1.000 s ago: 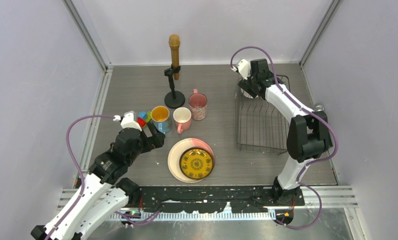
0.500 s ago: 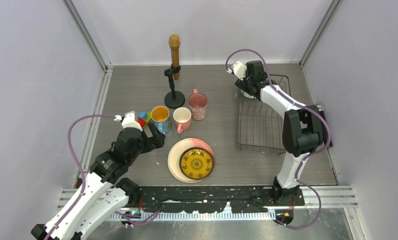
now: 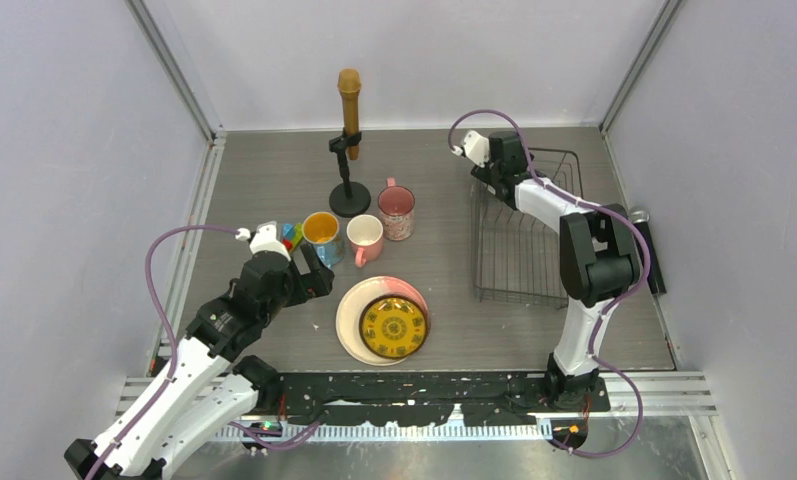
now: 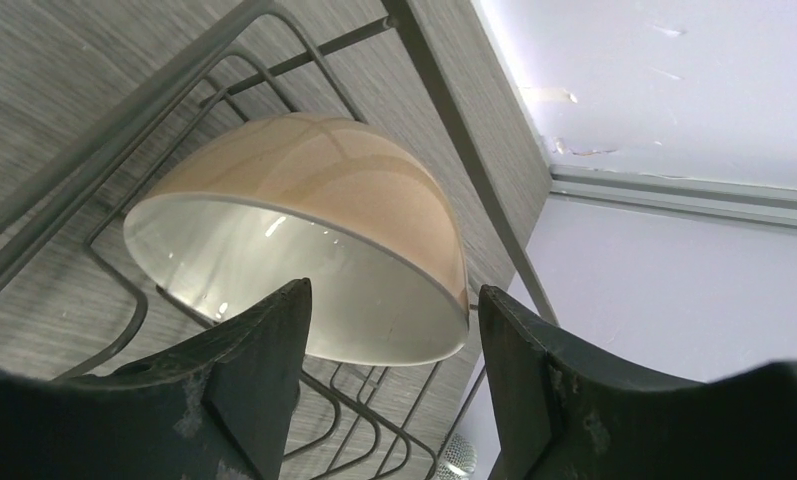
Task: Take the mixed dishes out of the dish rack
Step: Pick up the bowl from the dish rack.
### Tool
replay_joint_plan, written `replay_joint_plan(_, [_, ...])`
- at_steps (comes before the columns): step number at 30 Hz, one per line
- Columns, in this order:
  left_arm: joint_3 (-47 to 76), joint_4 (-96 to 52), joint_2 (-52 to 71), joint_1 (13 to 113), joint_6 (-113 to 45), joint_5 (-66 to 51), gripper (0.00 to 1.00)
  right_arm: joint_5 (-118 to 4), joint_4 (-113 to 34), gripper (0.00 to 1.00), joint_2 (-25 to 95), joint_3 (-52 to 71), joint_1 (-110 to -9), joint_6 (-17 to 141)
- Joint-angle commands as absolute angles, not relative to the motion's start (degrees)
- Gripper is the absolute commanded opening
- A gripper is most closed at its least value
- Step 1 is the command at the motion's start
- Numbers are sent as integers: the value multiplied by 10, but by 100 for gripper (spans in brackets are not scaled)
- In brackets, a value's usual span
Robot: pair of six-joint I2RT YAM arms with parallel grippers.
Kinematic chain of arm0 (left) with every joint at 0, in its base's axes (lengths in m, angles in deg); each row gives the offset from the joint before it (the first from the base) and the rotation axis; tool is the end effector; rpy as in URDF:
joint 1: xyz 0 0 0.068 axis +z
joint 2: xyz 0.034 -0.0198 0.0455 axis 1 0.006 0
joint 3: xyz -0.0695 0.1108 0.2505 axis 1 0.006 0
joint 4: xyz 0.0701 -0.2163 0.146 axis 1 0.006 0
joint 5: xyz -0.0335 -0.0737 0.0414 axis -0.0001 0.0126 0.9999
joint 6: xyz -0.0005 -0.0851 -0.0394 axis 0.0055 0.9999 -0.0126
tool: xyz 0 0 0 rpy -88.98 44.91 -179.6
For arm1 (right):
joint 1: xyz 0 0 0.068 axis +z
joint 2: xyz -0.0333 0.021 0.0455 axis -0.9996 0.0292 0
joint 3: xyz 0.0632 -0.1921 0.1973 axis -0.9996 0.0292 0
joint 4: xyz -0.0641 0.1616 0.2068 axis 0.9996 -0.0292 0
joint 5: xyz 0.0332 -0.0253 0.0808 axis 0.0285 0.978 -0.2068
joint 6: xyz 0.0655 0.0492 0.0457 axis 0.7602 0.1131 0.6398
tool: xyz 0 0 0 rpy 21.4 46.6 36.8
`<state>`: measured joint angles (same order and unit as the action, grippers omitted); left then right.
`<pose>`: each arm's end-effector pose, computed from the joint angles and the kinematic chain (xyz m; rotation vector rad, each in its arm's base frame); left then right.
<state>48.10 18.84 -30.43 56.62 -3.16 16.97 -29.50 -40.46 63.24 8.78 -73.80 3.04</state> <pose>0.1587 -0.0750 0.2557 -0.3306 2.1747 -0.4340 0.4750 0.0936 0.1972 -1.0533 1.9644 -0.7429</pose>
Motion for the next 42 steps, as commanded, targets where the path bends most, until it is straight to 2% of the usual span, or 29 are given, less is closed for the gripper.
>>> replay_joint_plan(1, [463, 173, -314, 565, -34, 170, 99, -266, -315, 66, 635, 99, -733, 11])
replay_joint_plan(5, [465, 176, -321, 566, -32, 174, 99, -253, -281, 62, 642, 108, -730, 5])
replay_joint_plan(13, [466, 185, -331, 566, -28, 178, 99, -236, -239, 61, 649, 127, -723, -12])
replay_joint_plan(20, [461, 192, -336, 565, -25, 175, 99, -225, -199, 50, 643, 144, -719, -29])
replay_joint_plan(31, [462, 206, -360, 566, -18, 177, 99, -207, -177, 43, 644, 149, -710, -51])
replay_joint_plan(42, [456, 233, -399, 565, -11, 181, 99, -192, -155, 23, 627, 159, -703, -76])
